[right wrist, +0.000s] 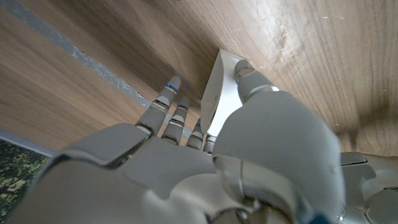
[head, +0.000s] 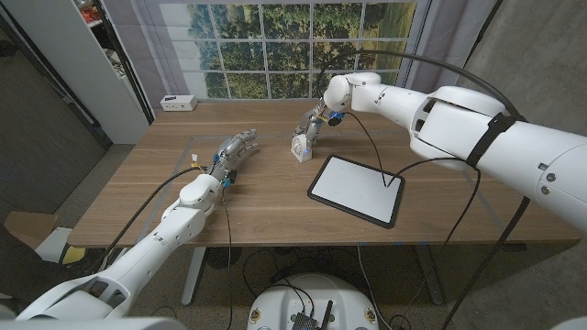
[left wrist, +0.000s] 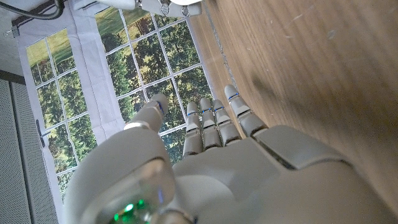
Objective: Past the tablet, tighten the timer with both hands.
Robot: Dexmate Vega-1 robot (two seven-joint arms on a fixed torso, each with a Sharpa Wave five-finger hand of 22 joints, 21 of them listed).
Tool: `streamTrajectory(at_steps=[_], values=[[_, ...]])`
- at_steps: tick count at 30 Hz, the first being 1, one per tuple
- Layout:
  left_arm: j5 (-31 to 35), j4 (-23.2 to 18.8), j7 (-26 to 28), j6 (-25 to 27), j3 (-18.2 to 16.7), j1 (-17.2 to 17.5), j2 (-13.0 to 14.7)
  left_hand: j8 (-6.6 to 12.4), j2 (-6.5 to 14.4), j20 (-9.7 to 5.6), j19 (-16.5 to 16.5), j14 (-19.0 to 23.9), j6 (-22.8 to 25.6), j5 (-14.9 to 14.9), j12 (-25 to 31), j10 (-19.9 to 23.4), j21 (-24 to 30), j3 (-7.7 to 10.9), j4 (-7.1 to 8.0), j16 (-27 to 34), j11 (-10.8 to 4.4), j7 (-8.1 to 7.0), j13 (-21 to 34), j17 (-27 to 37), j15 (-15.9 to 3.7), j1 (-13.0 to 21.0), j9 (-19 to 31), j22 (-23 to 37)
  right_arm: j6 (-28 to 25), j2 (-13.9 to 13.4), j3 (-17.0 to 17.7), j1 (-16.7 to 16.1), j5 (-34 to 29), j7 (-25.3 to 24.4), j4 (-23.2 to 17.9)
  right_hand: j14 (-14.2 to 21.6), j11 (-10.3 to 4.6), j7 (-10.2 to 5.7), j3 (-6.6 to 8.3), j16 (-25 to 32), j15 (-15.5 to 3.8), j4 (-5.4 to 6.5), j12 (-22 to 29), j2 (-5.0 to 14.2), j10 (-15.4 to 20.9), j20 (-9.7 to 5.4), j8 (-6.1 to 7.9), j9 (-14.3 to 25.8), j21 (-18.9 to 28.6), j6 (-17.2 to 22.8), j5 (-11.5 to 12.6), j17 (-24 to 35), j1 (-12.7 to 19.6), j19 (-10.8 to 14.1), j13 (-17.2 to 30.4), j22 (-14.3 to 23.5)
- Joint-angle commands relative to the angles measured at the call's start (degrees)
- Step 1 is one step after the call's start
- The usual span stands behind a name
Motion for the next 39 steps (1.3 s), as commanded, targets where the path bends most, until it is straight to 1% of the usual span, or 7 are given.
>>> streamTrajectory(at_steps=[1,7,12,23,24,35,39], values=[[-0.28,0.37,-0.37,-0.11,-0.06,-0.04,0.00,-0.13,-0.17,-0.09,0.11,-0.12,0.14,0.37,-0.04,-0.13,-0.11,0.01,-0.15,-0.08,0.17,0.15,0.27,0.15,-0.06,0.70,0.13,0.05,-1.14,-1.02,0.16,-1.16,0.81,0.36,-1.90,1.10,-0.11,-0.46,-0.50,0.47,-0.31,0.16,0.93,0.13,2.09,-0.21,0.69,0.22,0.36,2.00,-0.14,0.27,0.81,0.49,0.61,0.23],[-0.34,0.49,-0.64,-0.25,-0.01,-0.08,-0.04,-0.82,0.03,-0.20,-0.22,-1.42,-2.24,0.55,-0.75,-1.98,-0.55,0.01,-0.54,-0.39,-0.97,-1.15,0.45,0.02,-0.27,1.81,0.09,0.06,-3.00,-3.55,0.99,-2.58,0.90,0.21,-6.76,3.37,-1.09,-1.02,-1.23,1.11,-1.85,-0.14,3.09,-0.28,7.47,-0.65,2.48,0.57,0.33,7.67,0.03,0.33,2.52,1.74,2.17,0.21],[-0.24,0.20,-0.54,-0.19,0.01,0.08,0.10,-0.70,0.08,-0.21,-0.19,-1.51,-2.21,0.56,-0.77,-2.06,-0.63,-0.11,-0.52,-0.31,-0.90,-0.87,0.49,0.02,-0.44,2.01,0.09,0.06,-4.91,-5.88,1.92,-4.09,0.80,-0.63,-11.29,5.72,-1.64,-2.32,-1.91,2.03,-3.72,0.32,4.79,0.05,11.25,-1.38,4.01,0.98,0.48,11.87,0.29,0.67,3.04,3.07,3.52,0.22],[1.54,-1.65,0.58,-0.73,0.08,0.63,1.24,-0.71,0.26,0.02,-0.24,-1.84,-2.82,0.78,-0.82,-2.23,-0.84,0.24,-1.01,-0.37,-1.31,-1.32,0.54,-0.13,-0.51,3.16,0.09,0.04,-6.69,-9.47,4.17,-6.92,0.73,-3.88,-17.63,13.00,-3.08,-3.98,-4.08,6.09,-8.92,0.81,9.46,1.47,21.46,-2.94,8.82,2.87,0.73,22.40,0.43,2.33,4.22,5.92,7.23,0.32],[2.13,-1.98,0.93,-0.80,0.19,0.67,1.47,-0.66,0.25,0.03,-0.26,-1.85,-2.78,0.82,-0.83,-2.24,-0.88,0.33,-1.14,-0.37,-1.36,-1.39,0.54,-0.15,-0.50,3.40,0.08,0.03,-6.81,-9.64,4.30,-7.04,0.69,-4.03,-17.95,13.52,-2.99,-5.08,-4.48,6.57,-9.35,0.77,10.21,1.61,22.81,-3.05,9.55,3.26,0.70,23.85,0.40,2.62,4.46,6.17,7.92,0.33],[8.81,-6.48,4.63,-0.65,1.28,1.25,4.30,-0.34,0.00,0.27,-0.49,-1.93,-2.82,1.04,-0.81,-2.01,-1.32,1.28,-2.30,-0.33,-1.48,-0.99,0.47,-0.27,-0.82,6.27,0.05,-0.04,-9.24,-11.09,5.54,-7.54,0.45,-3.91,-21.24,16.68,-2.64,-4.03,-5.71,8.82,-10.55,1.27,12.41,2.52,26.46,-3.60,11.62,4.37,0.96,27.75,0.27,3.83,4.25,7.71,9.87,0.34],[11.65,-8.09,6.34,0.11,1.66,1.28,5.36,0.18,-0.77,0.59,-0.74,-2.04,-2.14,0.86,-0.79,-1.85,-1.79,1.96,-2.94,-0.31,-1.72,-1.46,0.38,-0.31,-1.14,9.62,0.03,-0.11,-9.33,-10.33,7.06,-6.93,2.55,-2.81,-19.20,17.32,-1.69,-3.40,-6.05,9.33,-10.45,1.16,13.12,2.64,27.57,-3.64,11.93,4.78,0.89,28.12,0.24,4.13,4.42,7.82,10.54,0.34]])
